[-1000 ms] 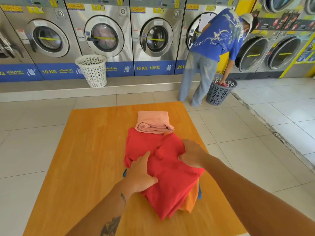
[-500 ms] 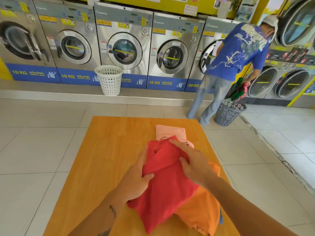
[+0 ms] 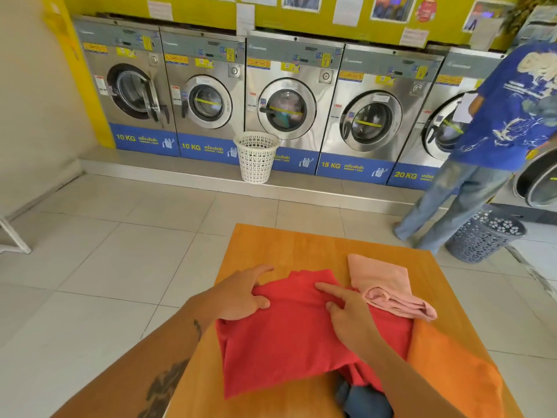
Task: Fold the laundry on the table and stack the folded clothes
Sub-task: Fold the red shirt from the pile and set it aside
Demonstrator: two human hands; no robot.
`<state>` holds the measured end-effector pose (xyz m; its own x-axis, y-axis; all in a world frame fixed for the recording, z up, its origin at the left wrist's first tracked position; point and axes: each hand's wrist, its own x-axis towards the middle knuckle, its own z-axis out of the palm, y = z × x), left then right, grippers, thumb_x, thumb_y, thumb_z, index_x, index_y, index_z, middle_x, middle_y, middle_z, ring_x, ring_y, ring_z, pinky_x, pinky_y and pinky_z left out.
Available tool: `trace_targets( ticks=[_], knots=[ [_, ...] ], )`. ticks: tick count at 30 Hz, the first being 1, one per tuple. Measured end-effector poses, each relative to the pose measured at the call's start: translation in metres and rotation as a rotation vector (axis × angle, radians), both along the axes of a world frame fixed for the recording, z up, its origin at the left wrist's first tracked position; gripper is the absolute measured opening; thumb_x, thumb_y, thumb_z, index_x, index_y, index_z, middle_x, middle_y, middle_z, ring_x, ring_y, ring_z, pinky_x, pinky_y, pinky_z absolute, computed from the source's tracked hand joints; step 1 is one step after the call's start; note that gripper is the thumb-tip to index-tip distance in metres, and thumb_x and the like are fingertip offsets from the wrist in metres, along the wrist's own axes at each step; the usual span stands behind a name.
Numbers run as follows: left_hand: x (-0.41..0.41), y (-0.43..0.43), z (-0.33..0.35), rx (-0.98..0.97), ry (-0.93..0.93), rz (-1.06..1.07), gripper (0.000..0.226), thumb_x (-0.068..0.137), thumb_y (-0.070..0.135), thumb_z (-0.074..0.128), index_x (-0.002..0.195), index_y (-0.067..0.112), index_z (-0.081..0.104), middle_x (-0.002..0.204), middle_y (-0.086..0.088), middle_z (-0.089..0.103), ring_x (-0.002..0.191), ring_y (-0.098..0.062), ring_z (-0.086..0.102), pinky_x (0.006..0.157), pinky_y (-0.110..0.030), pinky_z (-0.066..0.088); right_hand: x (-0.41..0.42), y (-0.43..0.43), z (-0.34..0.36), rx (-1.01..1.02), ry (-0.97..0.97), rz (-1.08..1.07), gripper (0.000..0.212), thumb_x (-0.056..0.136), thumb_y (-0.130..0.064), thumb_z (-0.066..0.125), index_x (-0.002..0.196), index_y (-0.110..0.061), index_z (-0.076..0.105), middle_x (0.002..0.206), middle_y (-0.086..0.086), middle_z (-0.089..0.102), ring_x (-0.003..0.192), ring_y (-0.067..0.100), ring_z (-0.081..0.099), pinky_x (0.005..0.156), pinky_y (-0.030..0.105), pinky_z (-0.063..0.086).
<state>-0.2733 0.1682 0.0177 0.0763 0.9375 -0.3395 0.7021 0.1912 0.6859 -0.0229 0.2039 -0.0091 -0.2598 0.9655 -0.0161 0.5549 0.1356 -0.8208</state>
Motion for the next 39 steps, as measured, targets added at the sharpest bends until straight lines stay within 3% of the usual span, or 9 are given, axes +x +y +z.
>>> trace_targets(
  ticks=[6,12,16,19,21,26,32,36,39],
  knots=[
    [-0.044,0.095,0.002,0.061,0.213,-0.104,0.071,0.091,0.026,0.060,0.152,0.038,0.025,0.150,-0.003,0.044,0.131,-0.026,0.049,0.104,-0.038,0.042,-0.058,0.070,-0.009,-0.024,0.009,-0.081,0.050,0.091,0.003,0.047,0.126,-0.028,0.066,0.121,-0.015,0.054,0.117,0.006,0.049,0.103,0.022,0.037],
    [-0.060,0.167,-0.027,0.216,0.479,-0.129,0.054,0.091,0.018,0.047,0.140,0.037,0.039,0.126,-0.003,0.061,0.113,-0.028,0.056,0.098,-0.044,0.038,-0.087,0.133,-0.031,-0.105,-0.092,-0.076,0.065,0.087,-0.003,0.047,0.140,-0.042,0.048,0.125,-0.012,0.052,0.095,0.009,0.056,0.081,0.027,0.051],
    [-0.061,0.185,-0.066,0.360,0.672,-0.106,0.064,0.086,0.015,0.049,0.146,0.027,0.031,0.138,-0.002,0.048,0.127,-0.026,0.045,0.108,-0.050,0.027,-0.097,0.155,-0.056,-0.136,-0.230,-0.006,0.084,0.081,-0.005,0.054,0.152,-0.039,0.025,0.150,-0.004,0.037,0.114,0.019,0.054,0.083,0.032,0.054],
    [-0.049,0.171,-0.107,0.416,0.693,-0.084,0.060,0.093,0.032,0.043,0.151,0.025,0.027,0.157,-0.006,0.027,0.145,-0.027,0.024,0.118,-0.055,0.013,-0.101,0.156,-0.081,-0.169,-0.513,0.046,0.096,0.079,-0.018,0.060,0.155,-0.040,0.005,0.165,-0.002,-0.002,0.147,0.035,0.016,0.110,0.048,0.038],
    [-0.042,0.157,-0.133,0.468,0.716,-0.074,0.058,0.095,0.041,0.030,0.151,0.023,0.032,0.158,-0.007,0.029,0.146,-0.027,0.024,0.117,-0.057,0.016,-0.104,0.143,-0.094,-0.020,-0.651,0.045,0.085,0.087,-0.033,0.055,0.155,-0.037,0.005,0.165,0.003,-0.009,0.150,0.036,-0.003,0.119,0.054,0.018],
    [-0.038,0.134,-0.171,0.517,0.636,-0.014,0.069,0.094,0.056,0.028,0.153,0.021,0.032,0.157,-0.006,0.035,0.146,-0.026,0.029,0.116,-0.061,0.016,-0.108,0.115,-0.125,0.123,-0.731,0.165,0.078,0.091,-0.062,0.030,0.154,-0.038,-0.007,0.165,-0.004,-0.004,0.151,0.028,-0.009,0.121,0.054,0.004],
    [-0.037,0.151,-0.182,0.426,0.631,0.014,0.072,0.094,0.060,0.009,0.157,0.026,-0.003,0.166,-0.003,0.003,0.153,-0.022,0.001,0.120,-0.057,0.000,-0.108,0.144,-0.131,0.158,-0.784,0.172,0.072,0.097,-0.055,0.030,0.154,-0.036,-0.009,0.166,-0.002,-0.001,0.151,0.030,-0.004,0.120,0.057,0.008],
    [-0.037,0.159,-0.176,0.336,0.635,0.002,0.075,0.089,0.059,-0.002,0.156,0.028,-0.007,0.166,-0.001,-0.003,0.152,-0.021,-0.003,0.120,-0.057,-0.003,-0.109,0.154,-0.119,0.010,-0.803,0.225,0.080,0.093,-0.054,0.040,0.154,-0.037,-0.009,0.166,-0.003,-0.007,0.151,0.029,-0.009,0.119,0.059,0.003],
    [-0.033,0.155,-0.161,0.243,0.674,0.001,0.069,0.096,0.055,0.012,0.156,0.028,-0.007,0.166,0.000,-0.003,0.152,-0.021,-0.001,0.119,-0.059,0.000,-0.100,0.136,-0.093,-0.028,-0.737,0.256,0.080,0.091,-0.044,0.046,0.156,-0.034,0.001,0.166,-0.001,-0.004,0.152,0.027,-0.006,0.120,0.056,0.004]
  ],
)
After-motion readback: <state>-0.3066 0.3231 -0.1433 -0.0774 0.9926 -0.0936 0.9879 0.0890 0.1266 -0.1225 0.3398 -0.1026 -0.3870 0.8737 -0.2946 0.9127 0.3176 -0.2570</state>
